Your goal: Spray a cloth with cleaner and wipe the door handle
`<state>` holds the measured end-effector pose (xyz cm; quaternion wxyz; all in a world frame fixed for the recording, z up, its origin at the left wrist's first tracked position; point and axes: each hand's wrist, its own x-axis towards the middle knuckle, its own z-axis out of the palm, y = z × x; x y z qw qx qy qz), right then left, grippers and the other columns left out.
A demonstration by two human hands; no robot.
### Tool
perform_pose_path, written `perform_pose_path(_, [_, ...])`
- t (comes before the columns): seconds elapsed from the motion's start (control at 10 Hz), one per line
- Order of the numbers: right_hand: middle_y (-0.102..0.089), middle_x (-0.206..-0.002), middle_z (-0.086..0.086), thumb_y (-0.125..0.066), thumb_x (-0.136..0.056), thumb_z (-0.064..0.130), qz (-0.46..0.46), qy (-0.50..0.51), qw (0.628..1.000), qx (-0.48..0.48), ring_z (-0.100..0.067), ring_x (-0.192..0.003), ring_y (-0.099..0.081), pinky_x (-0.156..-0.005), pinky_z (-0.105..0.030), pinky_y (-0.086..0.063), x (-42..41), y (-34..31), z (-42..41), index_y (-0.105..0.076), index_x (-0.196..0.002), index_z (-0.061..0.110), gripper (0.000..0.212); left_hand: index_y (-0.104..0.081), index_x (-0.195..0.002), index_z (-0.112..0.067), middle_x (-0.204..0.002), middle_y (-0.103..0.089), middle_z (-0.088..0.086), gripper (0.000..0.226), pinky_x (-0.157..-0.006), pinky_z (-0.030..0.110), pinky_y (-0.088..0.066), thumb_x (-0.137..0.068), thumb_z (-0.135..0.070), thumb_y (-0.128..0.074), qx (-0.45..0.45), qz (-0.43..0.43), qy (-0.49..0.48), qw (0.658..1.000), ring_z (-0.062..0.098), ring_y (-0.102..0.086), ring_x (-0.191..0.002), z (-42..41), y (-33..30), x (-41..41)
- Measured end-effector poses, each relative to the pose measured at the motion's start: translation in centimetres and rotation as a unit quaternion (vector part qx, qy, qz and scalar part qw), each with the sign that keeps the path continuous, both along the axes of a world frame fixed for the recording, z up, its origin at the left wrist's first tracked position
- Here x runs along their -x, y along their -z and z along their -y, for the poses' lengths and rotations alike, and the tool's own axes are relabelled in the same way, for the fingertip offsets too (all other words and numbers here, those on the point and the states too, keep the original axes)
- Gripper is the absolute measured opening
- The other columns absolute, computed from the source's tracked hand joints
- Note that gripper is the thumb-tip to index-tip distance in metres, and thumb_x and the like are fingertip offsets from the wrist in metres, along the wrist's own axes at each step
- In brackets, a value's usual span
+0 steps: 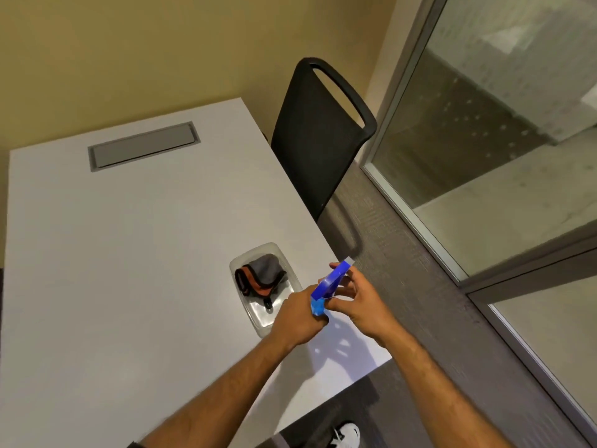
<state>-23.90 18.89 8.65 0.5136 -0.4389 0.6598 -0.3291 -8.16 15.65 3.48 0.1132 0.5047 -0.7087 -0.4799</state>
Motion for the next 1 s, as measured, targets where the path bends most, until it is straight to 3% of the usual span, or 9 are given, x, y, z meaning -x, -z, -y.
perform_pose_path(0.2, [-0.063,-0.129,0.008,-0.078,-0.086,0.008,0.011,-0.011,0.999,0.041,-0.012,-0.117,-0.065,-0.094,-0.036,-0.059,-4.1,-0.8,3.1,-0.045,-0.135,0.051,0.073,-0.062,-0.131,-0.017,-0.100,-0.067,-0.002,0.046,-0.084,0.025,-0.050,-0.087,-0.014,-0.073,0.032,0.001,-0.008,0.999,0.012,-0.061,-0.086,4.2,-1.4,-4.8])
perform_pose_path(0.3, [-0.063,-0.129,0.011,-0.077,-0.086,0.011,0.011,-0.009,1.000,0.021,-0.009,-0.117,-0.064,-0.090,-0.027,-0.058,-5.5,0.9,4.0,-0.045,-0.138,0.049,0.071,-0.063,-0.125,-0.015,-0.107,-0.073,0.006,0.041,-0.082,0.019,-0.050,-0.086,-0.012,-0.073,0.012,0.005,0.008,1.000,0.014,-0.064,-0.089,5.3,0.0,-6.2])
perform_pose_path(0.4, [-0.061,-0.129,0.012,-0.074,-0.089,0.014,0.016,0.002,1.000,-0.015,-0.008,-0.118,-0.062,-0.086,-0.019,-0.056,-6.5,2.8,4.1,-0.044,-0.138,0.047,0.067,-0.065,-0.117,-0.013,-0.104,-0.074,0.008,0.036,-0.086,0.035,-0.059,-0.083,-0.010,-0.074,-0.020,0.011,0.026,0.999,0.019,-0.068,-0.091,5.8,1.7,-6.9])
perform_pose_path(0.5, [-0.059,-0.123,0.017,-0.070,-0.093,0.015,0.000,0.008,0.999,-0.039,-0.001,-0.113,-0.060,-0.078,-0.012,-0.054,-7.6,4.3,4.0,-0.039,-0.136,0.049,0.063,-0.065,-0.120,-0.012,-0.107,-0.073,0.008,0.042,-0.088,0.040,-0.058,-0.079,-0.005,-0.073,-0.044,-0.003,0.033,0.998,0.022,-0.069,-0.096,5.8,3.4,-7.4])
perform_pose_path(0.6, [-0.059,-0.122,0.016,-0.070,-0.094,0.018,-0.006,0.016,0.998,-0.059,-0.004,-0.114,-0.058,-0.068,-0.006,-0.051,-8.4,5.7,3.5,-0.037,-0.137,0.049,0.062,-0.064,-0.117,-0.025,-0.104,-0.072,-0.005,0.046,-0.083,0.025,-0.055,-0.076,-0.006,-0.073,-0.057,-0.023,0.037,0.997,0.004,-0.068,-0.094,5.5,4.9,-8.0])
perform_pose_path(0.7, [-0.057,-0.127,0.009,-0.070,-0.094,0.022,-0.001,0.034,0.997,-0.071,-0.013,-0.121,-0.057,-0.066,-0.003,-0.049,-8.8,6.7,2.9,-0.035,-0.145,0.042,0.065,-0.056,-0.116,-0.049,-0.107,-0.071,-0.012,0.059,-0.085,0.019,-0.054,-0.077,-0.009,-0.074,-0.056,-0.036,0.053,0.996,-0.005,-0.067,-0.094,5.6,6.1,-8.3])
perform_pose_path(0.8, [-0.057,-0.139,0.000,-0.068,-0.096,0.021,-0.009,0.043,0.997,-0.065,-0.020,-0.130,-0.056,-0.082,-0.012,-0.051,-8.7,6.7,2.6,-0.029,-0.154,0.034,0.071,-0.056,-0.132,-0.036,-0.120,-0.071,-0.002,0.064,-0.099,0.038,-0.056,-0.079,-0.006,-0.077,-0.082,-0.028,0.079,0.993,0.012,-0.068,-0.110,6.2,5.3,-8.4])
perform_pose_path(0.9, [-0.048,-0.152,-0.005,-0.060,-0.099,0.008,-0.012,0.030,0.998,-0.060,-0.025,-0.137,-0.052,-0.098,-0.031,-0.050,-7.9,5.9,1.8,-0.015,-0.159,0.035,0.080,-0.017,-0.160,-0.011,-0.160,-0.038,0.012,0.098,-0.118,0.050,-0.038,-0.082,-0.005,-0.076,-0.113,0.029,0.152,0.982,0.031,-0.041,-0.146,6.4,3.9,-8.7])
perform_pose_path(1.0, [-0.047,-0.152,-0.005,-0.048,-0.103,0.001,0.008,0.043,0.998,-0.043,-0.027,-0.138,-0.050,-0.107,-0.042,-0.049,-5.4,3.9,0.7,-0.007,-0.158,0.039,0.079,-0.003,-0.160,-0.012,-0.160,-0.032,0.017,0.100,-0.117,0.049,-0.038,-0.085,-0.012,-0.068,-0.108,0.106,0.200,0.968,0.040,-0.038,-0.144,8.7,0.9,-8.9])
